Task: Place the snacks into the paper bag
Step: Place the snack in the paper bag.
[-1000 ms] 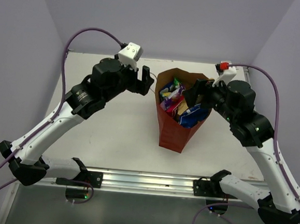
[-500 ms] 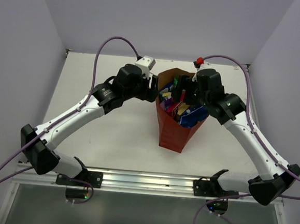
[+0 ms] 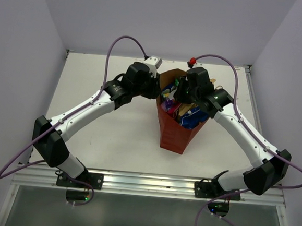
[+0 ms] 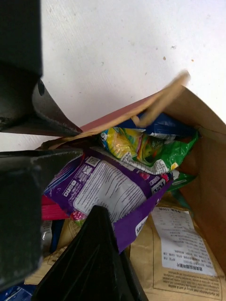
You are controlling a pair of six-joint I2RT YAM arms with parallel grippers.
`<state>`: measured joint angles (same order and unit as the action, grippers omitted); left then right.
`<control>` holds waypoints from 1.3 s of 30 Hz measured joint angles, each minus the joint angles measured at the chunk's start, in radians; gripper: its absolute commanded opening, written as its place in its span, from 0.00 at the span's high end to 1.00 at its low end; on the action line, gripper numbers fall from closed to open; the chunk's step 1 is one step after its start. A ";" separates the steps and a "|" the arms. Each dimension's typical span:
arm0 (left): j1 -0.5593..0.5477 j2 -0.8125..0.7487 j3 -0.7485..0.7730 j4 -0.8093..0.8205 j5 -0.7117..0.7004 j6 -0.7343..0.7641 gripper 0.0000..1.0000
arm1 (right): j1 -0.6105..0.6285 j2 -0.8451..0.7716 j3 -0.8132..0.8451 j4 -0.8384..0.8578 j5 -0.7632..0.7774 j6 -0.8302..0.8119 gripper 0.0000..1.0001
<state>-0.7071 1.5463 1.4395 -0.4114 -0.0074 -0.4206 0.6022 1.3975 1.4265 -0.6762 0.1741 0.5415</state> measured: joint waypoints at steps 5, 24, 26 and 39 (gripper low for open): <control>0.000 0.008 0.004 0.015 0.042 0.016 0.98 | 0.000 0.026 0.045 -0.046 -0.008 -0.008 1.00; 0.000 -0.026 -0.044 0.069 0.074 0.107 1.00 | -0.169 0.076 0.148 -0.148 -0.187 -0.030 1.00; 0.000 -0.028 -0.045 0.072 0.083 0.111 1.00 | -0.184 0.084 0.146 -0.148 -0.183 -0.034 1.00; 0.000 -0.029 -0.046 0.077 0.113 0.128 1.00 | -0.143 0.103 0.162 -0.147 -0.295 -0.111 1.00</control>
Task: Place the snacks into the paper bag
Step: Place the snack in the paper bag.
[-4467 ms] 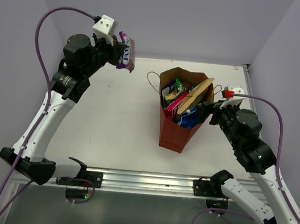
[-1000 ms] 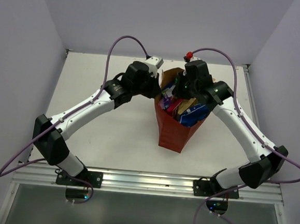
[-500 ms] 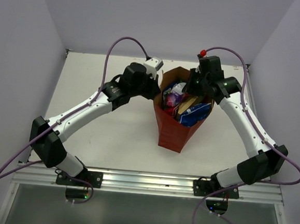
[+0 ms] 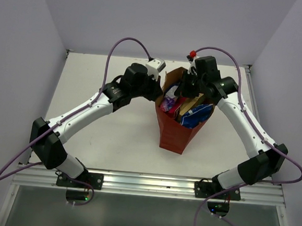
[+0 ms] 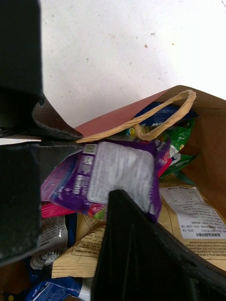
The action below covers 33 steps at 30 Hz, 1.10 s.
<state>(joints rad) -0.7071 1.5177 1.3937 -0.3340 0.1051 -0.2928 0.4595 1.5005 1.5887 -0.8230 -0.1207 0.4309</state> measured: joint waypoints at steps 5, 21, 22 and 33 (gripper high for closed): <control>0.000 0.000 0.000 0.005 0.008 0.009 1.00 | 0.018 0.000 0.024 -0.002 -0.092 -0.034 1.00; 0.000 -0.010 0.000 0.002 -0.003 0.028 1.00 | -0.027 0.098 0.006 -0.001 -0.047 -0.077 0.98; 0.000 -0.010 0.000 0.003 -0.003 0.028 1.00 | -0.027 0.099 0.005 -0.002 -0.034 -0.076 0.97; 0.000 -0.015 0.000 0.004 0.005 0.025 1.00 | -0.027 0.077 0.004 -0.023 0.084 -0.060 0.65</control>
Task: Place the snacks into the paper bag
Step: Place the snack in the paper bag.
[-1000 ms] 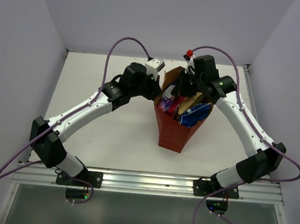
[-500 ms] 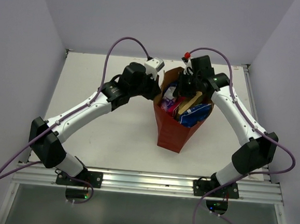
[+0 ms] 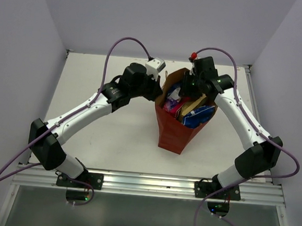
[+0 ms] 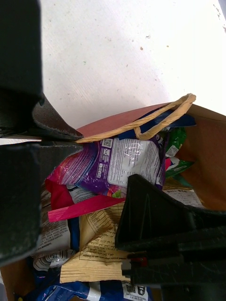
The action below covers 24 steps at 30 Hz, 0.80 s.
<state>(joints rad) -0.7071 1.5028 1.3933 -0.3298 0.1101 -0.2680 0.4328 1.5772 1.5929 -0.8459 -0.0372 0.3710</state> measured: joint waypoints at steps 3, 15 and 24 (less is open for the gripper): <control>0.000 0.000 0.000 0.000 0.007 -0.001 1.00 | 0.004 -0.039 0.000 0.000 0.024 -0.001 0.63; 0.000 0.000 0.000 0.000 0.015 -0.002 1.00 | 0.057 -0.081 0.000 0.077 0.103 0.023 0.84; 0.000 -0.002 0.000 -0.001 0.014 -0.010 1.00 | 0.055 0.009 -0.072 0.125 0.086 0.037 0.88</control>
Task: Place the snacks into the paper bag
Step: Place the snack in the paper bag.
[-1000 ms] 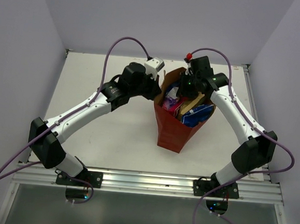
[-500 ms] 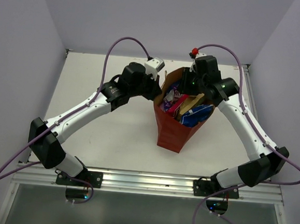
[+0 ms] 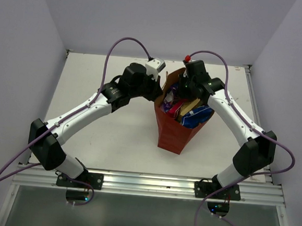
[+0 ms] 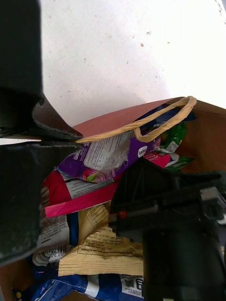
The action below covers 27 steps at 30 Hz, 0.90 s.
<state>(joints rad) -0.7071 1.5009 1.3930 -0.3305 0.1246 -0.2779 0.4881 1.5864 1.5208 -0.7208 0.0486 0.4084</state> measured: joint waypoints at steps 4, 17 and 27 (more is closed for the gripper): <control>0.000 0.000 0.000 0.000 0.000 -0.001 1.00 | 0.000 0.035 -0.011 0.013 -0.018 0.004 0.87; 0.000 -0.057 0.000 -0.009 -0.083 -0.061 0.64 | 0.002 -0.018 -0.005 0.000 -0.016 -0.008 0.63; 0.000 -0.131 0.047 -0.011 -0.199 -0.077 0.12 | 0.002 -0.250 0.068 -0.013 0.008 -0.063 0.30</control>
<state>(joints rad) -0.7071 1.3697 1.4395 -0.3416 -0.0746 -0.3550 0.4900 1.3365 1.5887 -0.7338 0.0570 0.3454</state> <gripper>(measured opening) 0.795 0.633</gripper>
